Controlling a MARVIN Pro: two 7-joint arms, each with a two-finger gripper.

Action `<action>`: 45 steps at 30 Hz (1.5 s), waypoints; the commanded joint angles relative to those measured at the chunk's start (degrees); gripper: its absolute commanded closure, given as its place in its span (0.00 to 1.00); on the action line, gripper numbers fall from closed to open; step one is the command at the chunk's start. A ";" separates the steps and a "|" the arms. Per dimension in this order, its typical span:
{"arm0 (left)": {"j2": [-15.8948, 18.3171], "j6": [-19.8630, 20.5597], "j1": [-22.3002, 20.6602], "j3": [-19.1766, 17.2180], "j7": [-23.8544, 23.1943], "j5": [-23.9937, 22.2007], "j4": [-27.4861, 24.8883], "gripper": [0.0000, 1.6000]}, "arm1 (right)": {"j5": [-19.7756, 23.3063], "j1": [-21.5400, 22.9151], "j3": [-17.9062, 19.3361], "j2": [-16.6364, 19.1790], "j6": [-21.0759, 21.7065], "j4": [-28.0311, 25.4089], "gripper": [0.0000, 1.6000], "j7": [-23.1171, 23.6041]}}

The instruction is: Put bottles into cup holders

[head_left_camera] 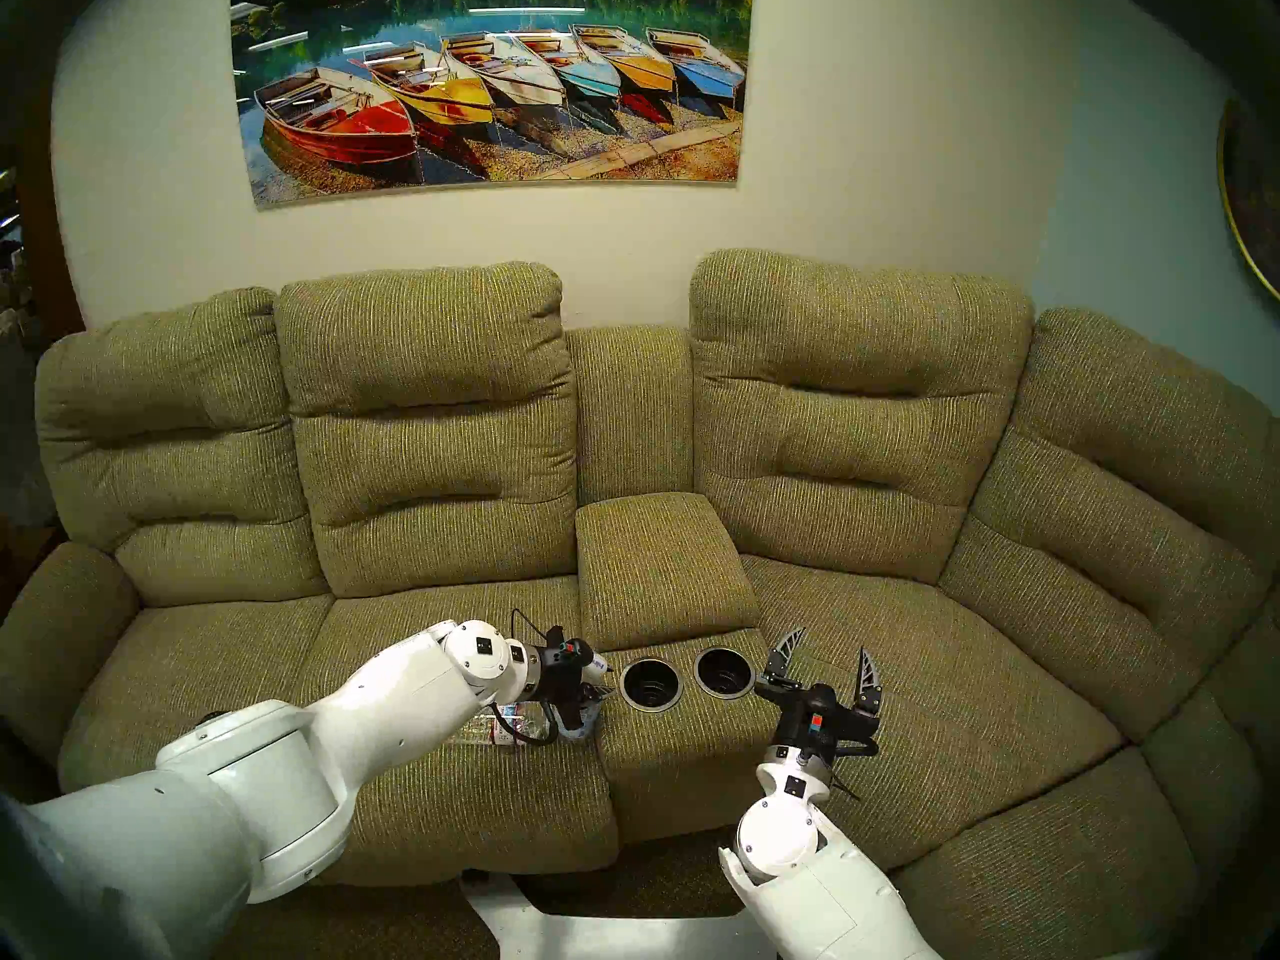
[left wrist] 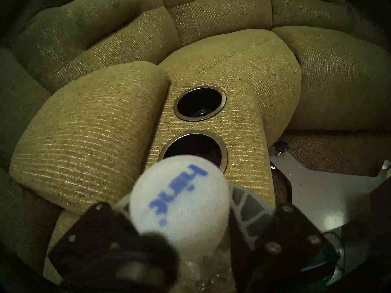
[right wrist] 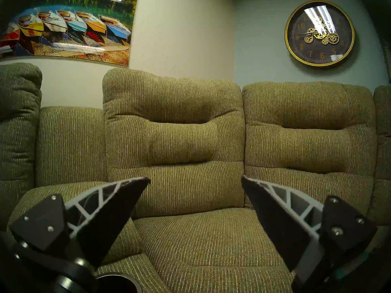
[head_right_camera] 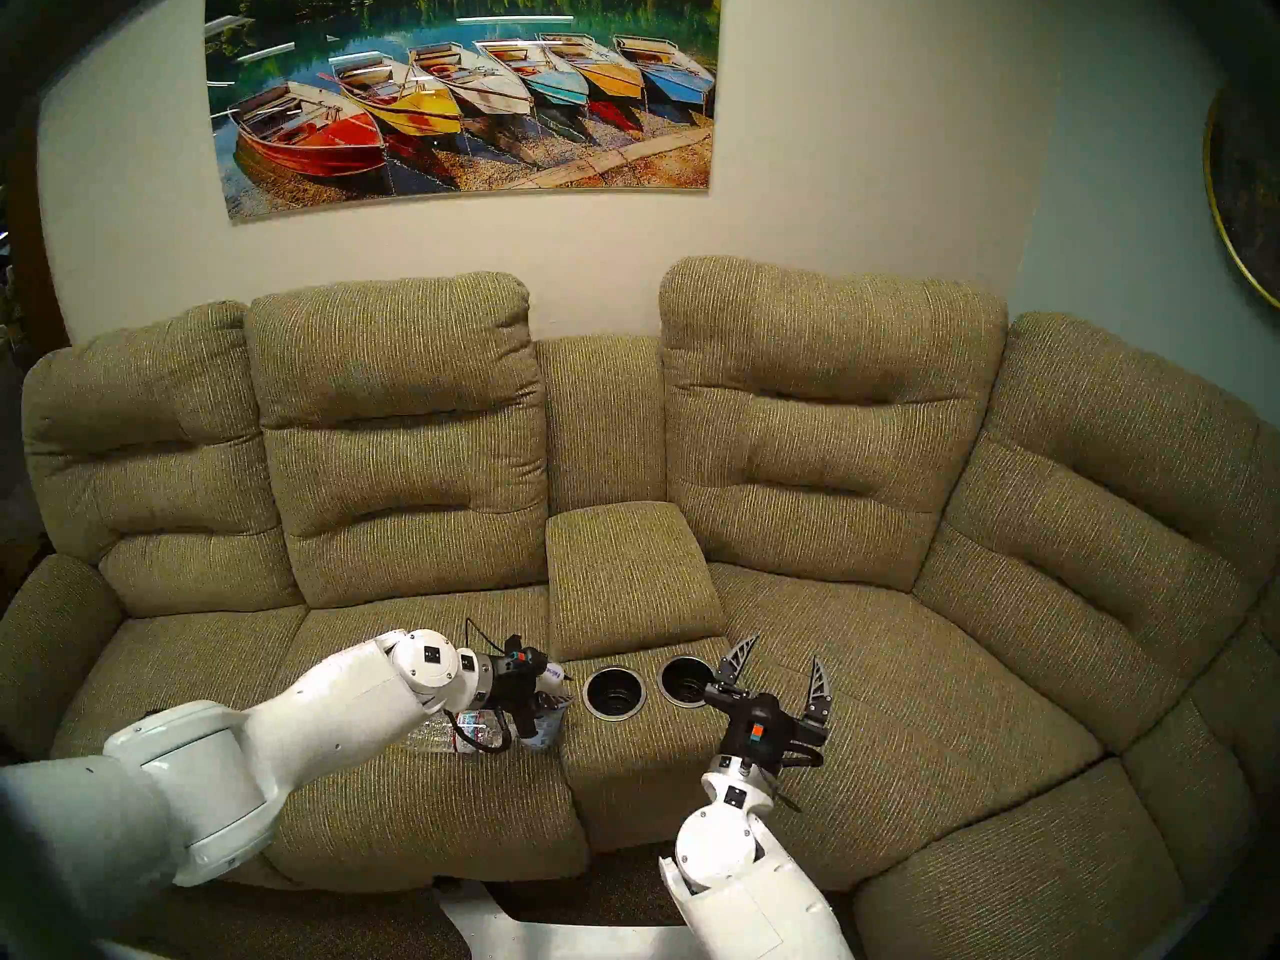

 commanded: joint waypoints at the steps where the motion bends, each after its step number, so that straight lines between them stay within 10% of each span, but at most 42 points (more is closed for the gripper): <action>1: -1.45 -6.17 -3.52 0.20 -7.27 -0.76 2.45 1.00 | 1.75 0.77 1.21 -0.04 -0.17 -1.00 0.00 0.06; 9: -1.67 -11.66 -5.47 -0.33 -14.87 -2.00 0.25 1.00 | 2.56 -1.46 -1.09 -0.63 -0.90 -1.75 0.00 -0.01; 25: -9.23 -8.26 -13.39 -2.82 -15.24 -2.12 1.89 1.00 | 1.73 -10.55 -6.46 5.77 -4.29 -8.42 0.00 -1.68; 45: -19.58 -4.47 -19.54 -2.36 -14.08 -1.37 5.86 1.00 | 2.53 -4.00 -14.89 7.10 -4.85 -4.87 0.00 1.03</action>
